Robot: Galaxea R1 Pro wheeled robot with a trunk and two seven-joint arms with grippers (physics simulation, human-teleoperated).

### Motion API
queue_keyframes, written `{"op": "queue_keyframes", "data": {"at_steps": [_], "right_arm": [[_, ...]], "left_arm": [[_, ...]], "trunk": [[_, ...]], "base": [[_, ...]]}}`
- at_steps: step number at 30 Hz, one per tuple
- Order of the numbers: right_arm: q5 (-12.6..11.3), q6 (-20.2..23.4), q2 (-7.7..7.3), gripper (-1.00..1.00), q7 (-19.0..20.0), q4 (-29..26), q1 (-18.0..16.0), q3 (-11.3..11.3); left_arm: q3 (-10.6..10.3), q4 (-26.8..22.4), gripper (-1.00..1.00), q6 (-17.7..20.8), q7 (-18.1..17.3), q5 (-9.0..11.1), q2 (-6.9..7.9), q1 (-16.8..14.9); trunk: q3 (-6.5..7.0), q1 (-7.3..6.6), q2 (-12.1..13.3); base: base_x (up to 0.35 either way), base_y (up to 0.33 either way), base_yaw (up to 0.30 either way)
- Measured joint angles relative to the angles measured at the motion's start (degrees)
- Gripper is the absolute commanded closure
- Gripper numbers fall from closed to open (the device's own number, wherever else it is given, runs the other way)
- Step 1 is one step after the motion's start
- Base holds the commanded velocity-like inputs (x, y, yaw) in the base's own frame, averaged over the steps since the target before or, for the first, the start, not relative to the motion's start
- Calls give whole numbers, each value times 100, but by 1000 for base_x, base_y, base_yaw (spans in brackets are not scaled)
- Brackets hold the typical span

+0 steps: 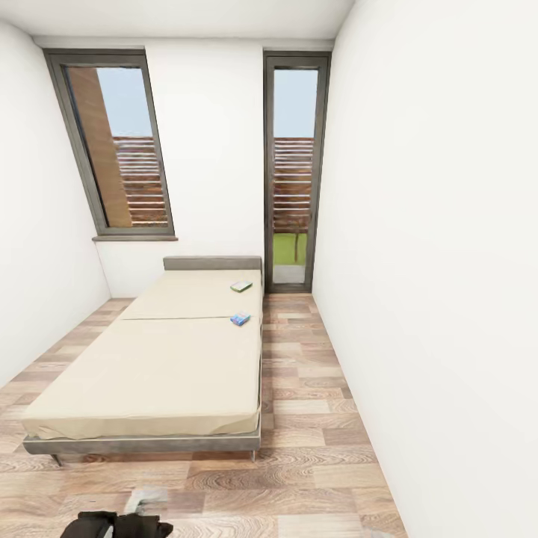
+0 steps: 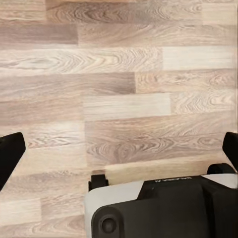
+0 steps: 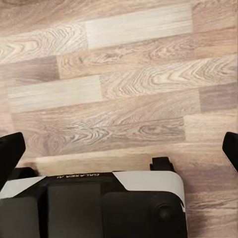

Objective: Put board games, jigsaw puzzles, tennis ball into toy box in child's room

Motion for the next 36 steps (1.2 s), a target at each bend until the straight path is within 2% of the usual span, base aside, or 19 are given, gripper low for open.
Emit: {"op": "queue_keyframes", "data": {"at_steps": [1, 5, 7, 8, 20, 24, 29, 30, 31, 34, 36], "right_arm": [[-1, 69, 15, -100, -1, -146, -33, -2], [12, 133, 46, -100, -26, -355, -69, -4], [21, 141, 50, -100, -183, -443, -80, -8], [21, 143, 50, -100, -239, -455, -82, -9], [11, 155, 85, -100, -340, -514, -86, -4], [8, 270, 97, -100, -337, -725, -146, -6], [-12, 993, 80, -100, -323, -1335, -441, -29], [-45, 1343, 71, -100, -317, -1469, -560, -77], [-72, 1503, 69, -100, -316, -1522, -614, -114], [-181, 1844, 83, -100, -322, -1639, -757, -255], [-216, 1914, 87, -100, -322, -1677, -797, -299]], "left_arm": [[80, -360, -100, 180, -54, 4, 21, -6], [212, -1030, -100, 437, -120, -4, 44, -10], [299, -1530, -100, 594, -152, -10, 65, -13], [323, -1609, -100, 614, -157, -13, 79, -14], [373, -1904, -100, 825, -191, 7, 104, -17], [424, -1918, -100, 1006, -393, 6, 110, -33], [596, -1921, -100, 1282, -943, -2, 129, -230], [684, -1922, -100, 1329, -1141, -5, 133, -287], [732, -1922, -100, 1349, -1238, -10, 134, -310], [918, -1924, -100, 1394, -1510, -20, 142, -364], [1010, -1924, -100, 1398, -1584, -27, 144, -380]], "trunk": [[1, 0, 0], [0, 0, 0], [0, 0, 0], [-1, 0, 0], [-1, 0, 1], [0, 0, 1], [0, 0, 1], [1, 0, 1], [0, 0, 1], [0, 0, 1], [0, 0, 1]], "base": [[0, 0, 0], [0, 0, 0], [0, 0, 0], [0, 0, 0], [0, 0, 0], [0, 0, 0], [0, 0, 0], [0, 0, 0], [0, 0, 0], [0, 0, 0], [0, 0, 0]]}}
